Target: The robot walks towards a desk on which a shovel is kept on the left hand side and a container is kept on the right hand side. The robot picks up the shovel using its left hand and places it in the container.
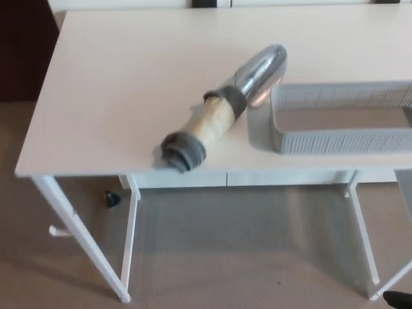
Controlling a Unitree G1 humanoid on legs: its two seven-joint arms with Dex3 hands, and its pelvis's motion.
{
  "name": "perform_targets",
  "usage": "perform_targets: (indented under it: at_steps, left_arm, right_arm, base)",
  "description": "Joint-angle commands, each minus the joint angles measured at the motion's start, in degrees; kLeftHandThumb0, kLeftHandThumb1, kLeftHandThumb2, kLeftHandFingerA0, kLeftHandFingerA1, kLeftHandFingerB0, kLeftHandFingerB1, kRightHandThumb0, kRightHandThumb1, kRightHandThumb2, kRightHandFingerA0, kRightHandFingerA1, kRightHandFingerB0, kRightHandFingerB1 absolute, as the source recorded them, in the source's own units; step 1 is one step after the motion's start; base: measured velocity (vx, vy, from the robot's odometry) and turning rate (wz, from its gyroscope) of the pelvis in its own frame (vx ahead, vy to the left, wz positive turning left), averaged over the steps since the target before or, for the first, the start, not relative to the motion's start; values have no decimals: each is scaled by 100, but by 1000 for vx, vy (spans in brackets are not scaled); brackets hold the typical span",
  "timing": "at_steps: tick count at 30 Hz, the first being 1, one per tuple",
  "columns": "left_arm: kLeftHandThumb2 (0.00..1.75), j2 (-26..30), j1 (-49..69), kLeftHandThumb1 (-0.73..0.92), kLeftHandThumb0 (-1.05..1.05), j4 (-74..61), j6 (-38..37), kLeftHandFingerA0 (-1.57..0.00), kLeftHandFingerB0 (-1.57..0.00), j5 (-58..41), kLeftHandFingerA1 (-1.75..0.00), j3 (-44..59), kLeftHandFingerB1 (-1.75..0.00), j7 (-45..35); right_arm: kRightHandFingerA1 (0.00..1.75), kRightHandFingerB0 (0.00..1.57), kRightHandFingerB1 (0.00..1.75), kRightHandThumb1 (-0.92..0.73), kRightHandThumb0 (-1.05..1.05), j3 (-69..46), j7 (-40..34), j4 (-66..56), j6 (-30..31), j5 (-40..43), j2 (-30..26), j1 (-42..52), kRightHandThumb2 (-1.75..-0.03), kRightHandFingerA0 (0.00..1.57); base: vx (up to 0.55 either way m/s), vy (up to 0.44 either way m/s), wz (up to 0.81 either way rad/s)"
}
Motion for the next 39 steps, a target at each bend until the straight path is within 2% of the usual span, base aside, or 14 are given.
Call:
perform_targets:
  at_steps: [1, 4, 5, 11, 12, 14, 17, 27, 39]
  left_arm:
    - [57, 100, 75, 56, -35, -131, -108, -47, -42, 137, -36, -17, -34, 140]
    - [57, 94, 96, 57, -35, -178, -86, -47, -42, 137, -36, -37, -34, 139]
    - [57, 75, 123, 56, -34, -205, -122, -48, -43, 135, -37, -51, -34, 143]
    - [57, -219, 331, 56, -32, -645, -45, -48, -45, -57, -37, -84, -35, 67]
    - [57, -284, 419, 56, -32, -756, -109, -46, -44, -107, -37, -132, -35, -1]
    - [58, -313, 502, 57, -36, -865, -140, -48, -43, 87, -37, -271, -35, 88]
    - [58, -241, 613, 57, -35, -935, -201, -47, -42, 435, -37, -489, -34, 268]
    - [58, -92, 543, 57, -34, -687, -478, -48, -43, 625, -38, -664, -35, 493]
    - [58, -25, 513, 57, -34, -588, -456, -50, -42, 786, -38, -736, -35, 664]
  right_arm:
    - [51, 44, 42, -54, -26, -15, 12, 18, -83, 52, -12, 10, -56, 66]
    - [51, 44, 42, -54, -24, -15, -3, -18, -66, 52, 1, 41, -56, 66]
    - [57, 40, 49, -46, -33, -16, 3, -5, -71, 52, -5, 41, -68, 61]
    - [56, 39, 47, -46, -33, -23, 4, -33, -37, 45, -29, 66, -67, 61]
    - [50, 44, 41, -54, -25, -8, -18, -18, -28, 38, 5, 66, -56, 67]
    - [51, 44, 43, -55, -24, -13, 18, 17, -96, 57, 6, 45, -56, 67]
    - [51, 44, 43, -55, -27, -4, -2, 19, -94, 43, 30, 79, -56, 68]
    - [50, 44, 42, -56, -26, -10, -22, 114, -146, 2, 14, -4, -56, 66]
    - [51, 44, 42, -56, -26, 3, 2, 50, -164, 18, 1, 21, -57, 66]
  base:
    - [95, -66, -3]
    - [117, 5, -13]
    - [84, 74, -15]
    - [158, 140, -8]
    - [188, 112, -5]
    - [148, 98, 9]
    - [57, 36, 4]
    - [29, -64, -1]
    - [34, 11, -3]
